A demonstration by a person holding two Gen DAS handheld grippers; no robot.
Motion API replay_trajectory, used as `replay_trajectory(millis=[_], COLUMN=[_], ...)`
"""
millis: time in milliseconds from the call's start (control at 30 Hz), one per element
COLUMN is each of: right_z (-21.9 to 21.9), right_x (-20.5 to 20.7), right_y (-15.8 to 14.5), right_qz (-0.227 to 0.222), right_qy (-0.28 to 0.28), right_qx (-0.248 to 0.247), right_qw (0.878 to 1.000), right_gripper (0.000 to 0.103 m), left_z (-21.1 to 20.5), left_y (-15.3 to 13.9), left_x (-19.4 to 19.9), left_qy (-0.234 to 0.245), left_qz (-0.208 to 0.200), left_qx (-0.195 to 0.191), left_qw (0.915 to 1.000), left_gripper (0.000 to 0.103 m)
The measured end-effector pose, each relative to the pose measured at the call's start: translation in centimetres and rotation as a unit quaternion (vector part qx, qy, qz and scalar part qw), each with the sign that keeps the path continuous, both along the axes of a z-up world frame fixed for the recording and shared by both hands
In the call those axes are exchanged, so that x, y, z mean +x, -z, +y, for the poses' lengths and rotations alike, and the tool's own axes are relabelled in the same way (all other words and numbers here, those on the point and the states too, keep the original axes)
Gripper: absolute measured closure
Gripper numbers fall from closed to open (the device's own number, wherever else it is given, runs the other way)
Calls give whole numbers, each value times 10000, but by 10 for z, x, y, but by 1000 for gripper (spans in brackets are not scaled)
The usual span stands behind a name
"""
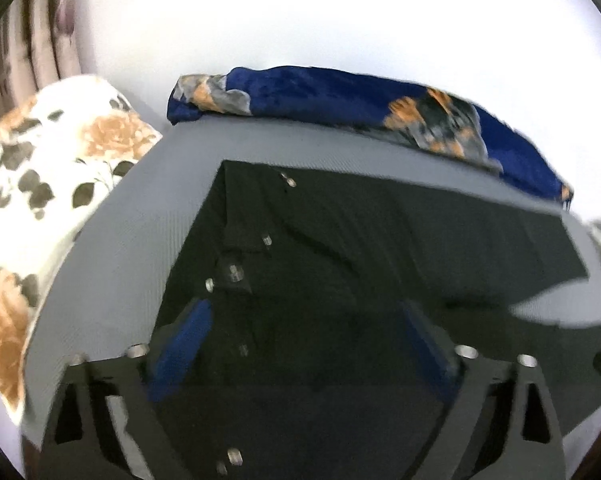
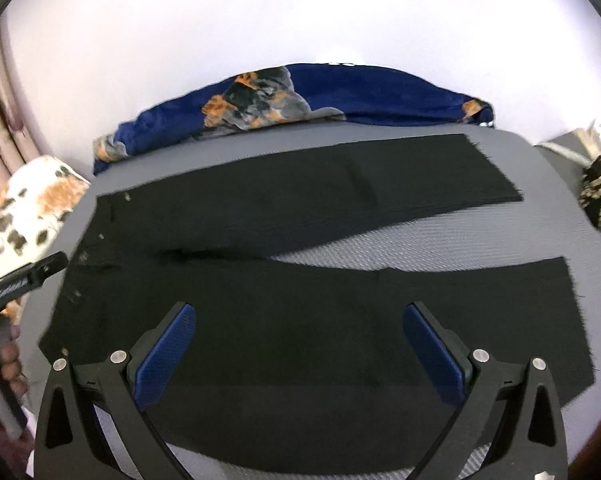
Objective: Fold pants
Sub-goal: 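Grasp the waistband of the black trousers with the left tool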
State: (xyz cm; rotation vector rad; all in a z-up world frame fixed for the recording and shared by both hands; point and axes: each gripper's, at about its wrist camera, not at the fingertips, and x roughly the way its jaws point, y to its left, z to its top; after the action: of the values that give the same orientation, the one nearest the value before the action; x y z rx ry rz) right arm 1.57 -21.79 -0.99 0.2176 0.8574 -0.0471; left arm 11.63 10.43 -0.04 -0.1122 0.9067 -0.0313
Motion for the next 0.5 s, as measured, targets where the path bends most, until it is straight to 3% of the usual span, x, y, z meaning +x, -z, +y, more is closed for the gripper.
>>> replay_trajectory(millis=[133, 267, 333, 500], right_z=[-7, -9, -7, 3], right_x=[22, 44, 56, 88], right_y=[4, 10, 13, 21], right_qz=[84, 215, 307, 478], right_qy=[45, 61, -14, -77], right_qx=[367, 494, 589, 816], right_qw=[9993, 9985, 9978, 9955], right_gripper=[0, 0, 0, 0], left_z=[45, 84, 102, 130], left_y=[4, 18, 30, 60], left_x=[45, 88, 112, 157], left_qy=[-135, -109, -22, 84], left_qz=[129, 319, 449, 789], left_qx=[-722, -1438, -1834, -2634], left_qw=[9972, 9890, 9820, 9614], left_gripper=[37, 50, 61, 65])
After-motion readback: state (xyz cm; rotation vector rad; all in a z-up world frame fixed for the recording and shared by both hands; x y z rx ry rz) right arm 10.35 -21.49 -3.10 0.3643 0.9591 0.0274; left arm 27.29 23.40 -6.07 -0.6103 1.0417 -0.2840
